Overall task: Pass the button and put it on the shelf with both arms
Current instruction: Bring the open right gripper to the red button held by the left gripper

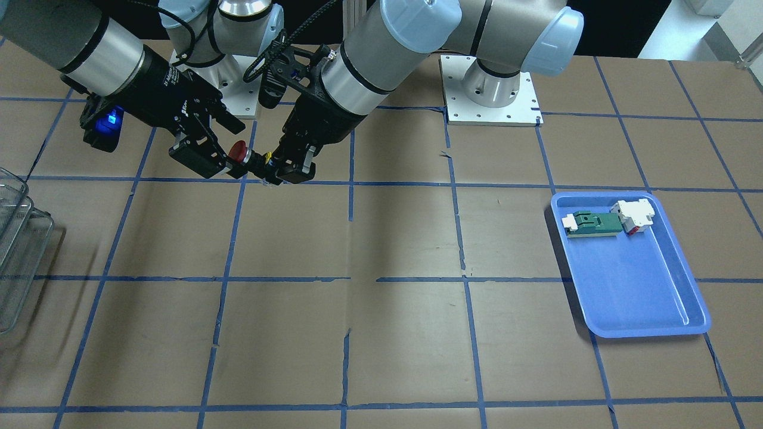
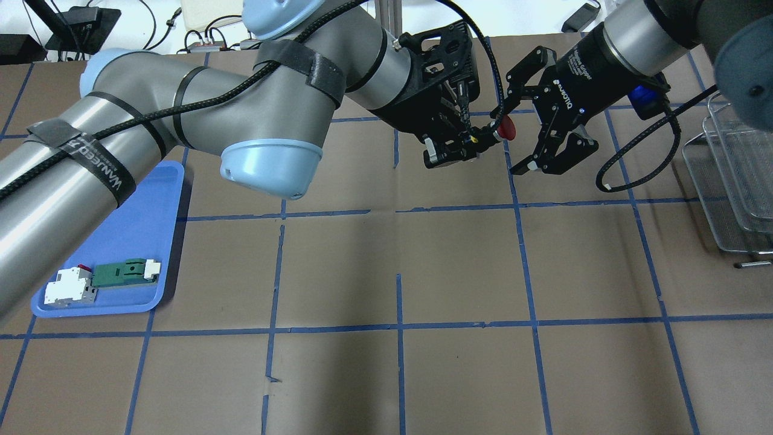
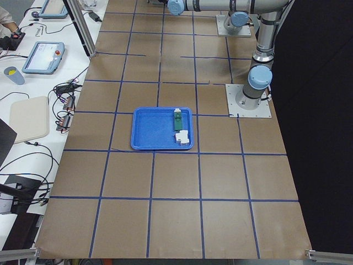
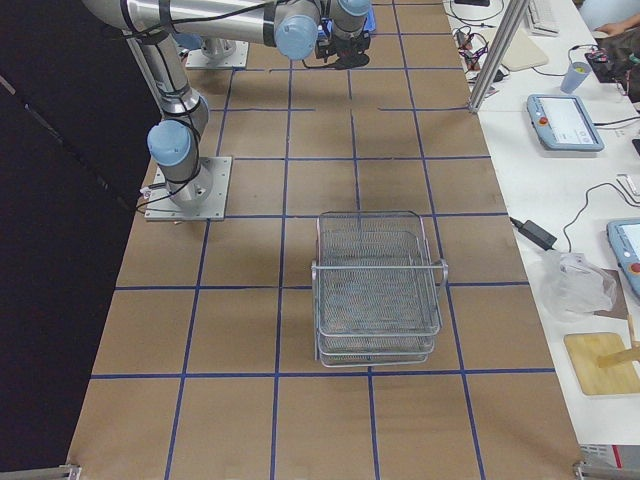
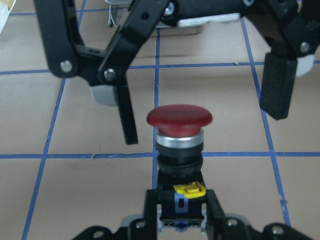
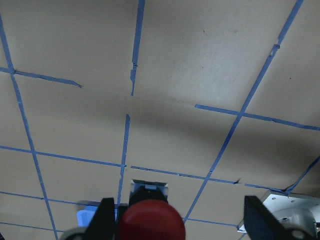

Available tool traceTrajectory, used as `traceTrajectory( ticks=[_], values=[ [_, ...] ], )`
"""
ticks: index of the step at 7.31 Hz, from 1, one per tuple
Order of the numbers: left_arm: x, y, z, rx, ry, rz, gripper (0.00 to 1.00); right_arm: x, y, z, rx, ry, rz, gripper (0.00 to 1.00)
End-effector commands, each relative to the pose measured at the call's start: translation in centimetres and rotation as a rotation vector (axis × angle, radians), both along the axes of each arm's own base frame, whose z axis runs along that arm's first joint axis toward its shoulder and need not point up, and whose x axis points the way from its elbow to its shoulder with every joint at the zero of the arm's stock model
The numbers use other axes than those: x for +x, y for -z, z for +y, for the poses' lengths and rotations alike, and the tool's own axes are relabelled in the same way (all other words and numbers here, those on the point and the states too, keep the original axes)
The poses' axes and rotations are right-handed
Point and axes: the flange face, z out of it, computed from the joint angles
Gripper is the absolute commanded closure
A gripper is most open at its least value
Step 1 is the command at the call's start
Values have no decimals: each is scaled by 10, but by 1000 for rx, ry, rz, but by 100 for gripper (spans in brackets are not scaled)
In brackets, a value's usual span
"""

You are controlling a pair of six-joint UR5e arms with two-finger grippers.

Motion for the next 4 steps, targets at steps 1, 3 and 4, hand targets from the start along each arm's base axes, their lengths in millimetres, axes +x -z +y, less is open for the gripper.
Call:
traceTrajectory(
  ticks=[1,3,4],
  values=[
    [0,0,0,1,0,0,100,0,-2,1,-4,0,0,27],
    [0,-1,1,-2,0,1,100,0,-4,1,-13,-4,-2,46],
    [0,0,0,-2,0,-1,100,2,-4,0,-17,-9,-21,60]
  ],
)
